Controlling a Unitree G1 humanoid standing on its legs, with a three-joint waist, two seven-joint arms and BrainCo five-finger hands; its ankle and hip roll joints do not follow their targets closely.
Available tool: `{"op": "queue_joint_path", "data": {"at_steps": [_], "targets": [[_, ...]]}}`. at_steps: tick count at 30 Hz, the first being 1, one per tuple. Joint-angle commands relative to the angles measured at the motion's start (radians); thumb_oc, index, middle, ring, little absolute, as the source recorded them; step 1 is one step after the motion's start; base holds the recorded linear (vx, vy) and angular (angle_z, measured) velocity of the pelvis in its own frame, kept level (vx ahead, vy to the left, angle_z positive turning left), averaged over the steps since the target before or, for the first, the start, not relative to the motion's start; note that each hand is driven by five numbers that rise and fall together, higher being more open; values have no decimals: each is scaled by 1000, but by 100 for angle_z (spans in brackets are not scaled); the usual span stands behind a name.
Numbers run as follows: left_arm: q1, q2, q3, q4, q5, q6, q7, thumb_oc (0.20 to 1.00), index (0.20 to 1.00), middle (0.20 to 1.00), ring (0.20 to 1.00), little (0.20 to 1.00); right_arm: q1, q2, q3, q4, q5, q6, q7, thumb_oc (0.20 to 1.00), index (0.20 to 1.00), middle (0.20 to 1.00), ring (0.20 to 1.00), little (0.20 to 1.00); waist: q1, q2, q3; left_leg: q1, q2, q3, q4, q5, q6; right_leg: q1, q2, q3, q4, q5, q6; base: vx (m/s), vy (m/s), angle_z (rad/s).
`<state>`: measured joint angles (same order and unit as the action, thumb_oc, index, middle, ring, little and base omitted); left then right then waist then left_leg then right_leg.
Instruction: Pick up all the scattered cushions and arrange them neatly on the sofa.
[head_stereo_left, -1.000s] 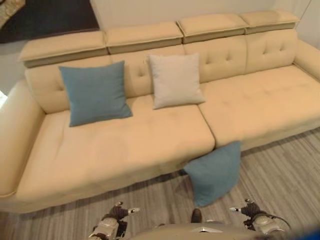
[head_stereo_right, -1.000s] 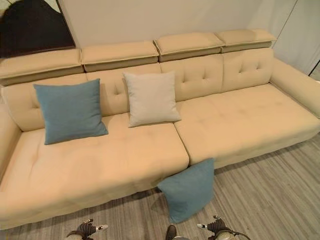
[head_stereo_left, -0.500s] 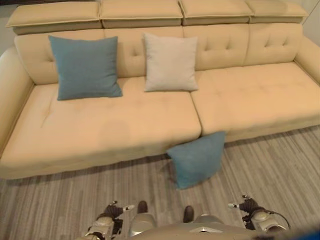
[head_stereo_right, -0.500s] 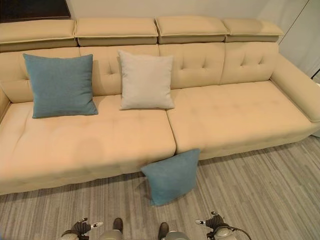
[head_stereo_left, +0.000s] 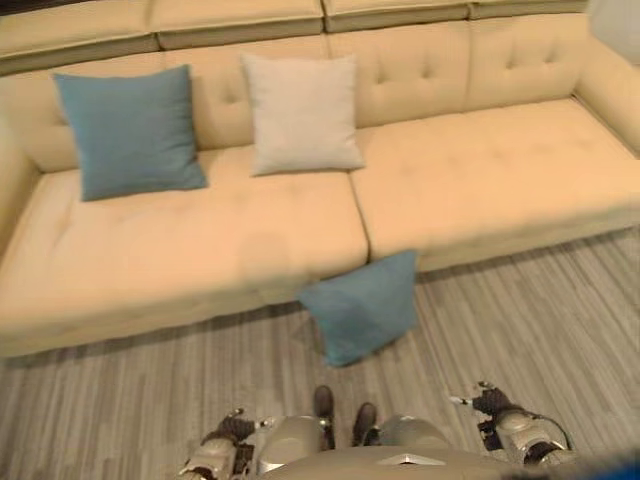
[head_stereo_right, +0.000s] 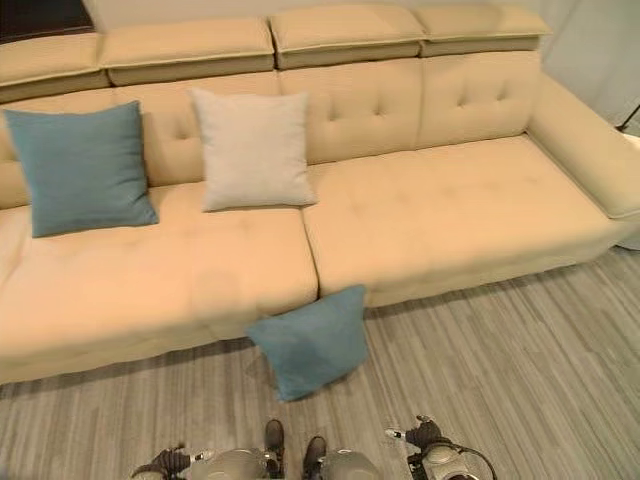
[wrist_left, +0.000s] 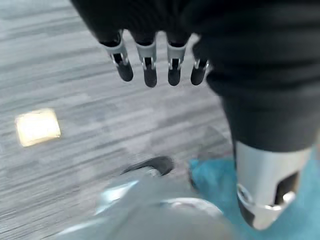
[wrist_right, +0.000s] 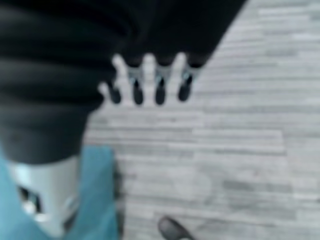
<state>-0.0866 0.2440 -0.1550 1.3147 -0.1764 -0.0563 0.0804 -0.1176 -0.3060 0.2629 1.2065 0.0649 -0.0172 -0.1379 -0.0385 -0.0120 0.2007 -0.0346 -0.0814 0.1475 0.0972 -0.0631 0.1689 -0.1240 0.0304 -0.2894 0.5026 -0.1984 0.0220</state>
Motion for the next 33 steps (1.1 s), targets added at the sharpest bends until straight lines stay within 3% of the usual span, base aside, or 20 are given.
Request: {"op": "queue_joint_path", "data": {"at_steps": [1, 2, 3, 4, 5, 8, 18, 25, 27, 29, 30, 33], "targets": [[-8, 37, 1, -18, 6, -24, 2, 1000, 1000, 1000, 1000, 1000, -7, 4, 10, -9, 7, -10, -2, 1000, 1000, 1000, 1000, 1000, 11, -36, -25, 75, -5, -52, -33, -153, -50, 29, -106, 142, -119, 20, 34, 124, 34, 30], [-11, 41, 2, -20, 7, -26, 5, 1000, 1000, 1000, 1000, 1000, -8, 5, 13, -11, 6, -12, -1, 1000, 1000, 1000, 1000, 1000, 18, -30, -24, 74, 2, -51, -34, -156, -49, 28, -110, 139, -164, 21, 28, 107, -7, 9], [-16, 43, 4, -19, 6, -27, 8, 1000, 1000, 1000, 1000, 1000, -11, 6, 13, -8, 9, -8, 1, 1000, 1000, 1000, 1000, 1000, 26, -24, -21, 66, 9, -56, -25, -155, -51, 22, -100, 158, -288, 53, 29, 59, -17, -1], [-16, 43, 4, -19, 6, -27, 8, 1000, 1000, 1000, 1000, 1000, -11, 6, 13, -8, 9, -8, 1, 1000, 1000, 1000, 1000, 1000, 26, -22, -20, 67, 11, -56, -24, -155, -51, 28, -97, 158, -298, 59, 28, 74, -71, -14], [-20, 44, 6, -14, 4, -30, 9, 1000, 1000, 1000, 1000, 1000, -16, 4, 9, -5, 9, -1, 6, 1000, 1000, 1000, 1000, 1000, 30, -26, -12, 63, 10, -63, -9, -159, -54, 30, -91, 201, -408, 98, 44, 40, -51, 1], [-14, 43, 8, 5, 13, -34, 7, 1000, 1000, 1000, 1000, 1000, -10, 1, 10, 0, -3, -1, 10, 1000, 1000, 1000, 1000, 1000, 32, -45, -14, 75, 11, -67, 8, -173, -69, 54, -88, 218, -484, 133, 54, 165, -226, 20], [8, 29, -7, 12, 41, -31, 6, 1000, 1000, 1000, 1000, 1000, 7, -4, 15, -3, 10, -19, 12, 1000, 1000, 1000, 1000, 1000, 14, -68, -65, 137, 58, -108, -88, -135, -123, 138, -53, 178, -543, 120, 19, 124, -191, 31], [-10, 30, -33, -4, 43, -31, 3, 1000, 1000, 1000, 1000, 1000, 10, -7, 22, -12, 19, -26, 11, 1000, 1000, 1000, 1000, 1000, -4, -71, -48, 125, 80, -128, -100, -113, -155, 136, -40, 153, -514, 70, -15, 37, -131, 21], [-26, 30, -48, -12, 47, -30, 3, 1000, 1000, 1000, 1000, 1000, 6, -9, 19, -17, 26, -28, 8, 1000, 1000, 1000, 1000, 1000, -18, -77, -35, 74, 86, -109, -52, -121, -164, 116, -47, 139, -498, 60, -26, -73, -90, 43], [-59, 27, -74, -29, 49, -33, 6, 1000, 1000, 1000, 1000, 1000, 8, -19, 11, -19, 41, -30, 1, 1000, 1000, 1000, 1000, 1000, -45, -86, -15, 7, 112, -19, 43, -136, -165, 118, -66, 102, -504, 53, -29, -33, 40, 126], [-72, 22, -82, -42, 39, -37, 0, 1000, 1000, 1000, 1000, 1000, -1, -28, 1, -21, 44, -24, -2, 1000, 1000, 1000, 1000, 1000, -62, -65, -12, -8, 127, 33, 8, -133, -157, 101, -82, 72, -483, 48, -23, 14, 214, 138], [-75, 24, -91, -52, 42, -41, 6, 1000, 1000, 1000, 1000, 1000, -14, -29, 6, -35, 38, -22, -4, 1000, 1000, 1000, 1000, 1000, -63, -52, 1, -36, 111, 10, 15, -133, -139, 52, -94, 92, -428, 51, -10, 11, 177, 46]]}}
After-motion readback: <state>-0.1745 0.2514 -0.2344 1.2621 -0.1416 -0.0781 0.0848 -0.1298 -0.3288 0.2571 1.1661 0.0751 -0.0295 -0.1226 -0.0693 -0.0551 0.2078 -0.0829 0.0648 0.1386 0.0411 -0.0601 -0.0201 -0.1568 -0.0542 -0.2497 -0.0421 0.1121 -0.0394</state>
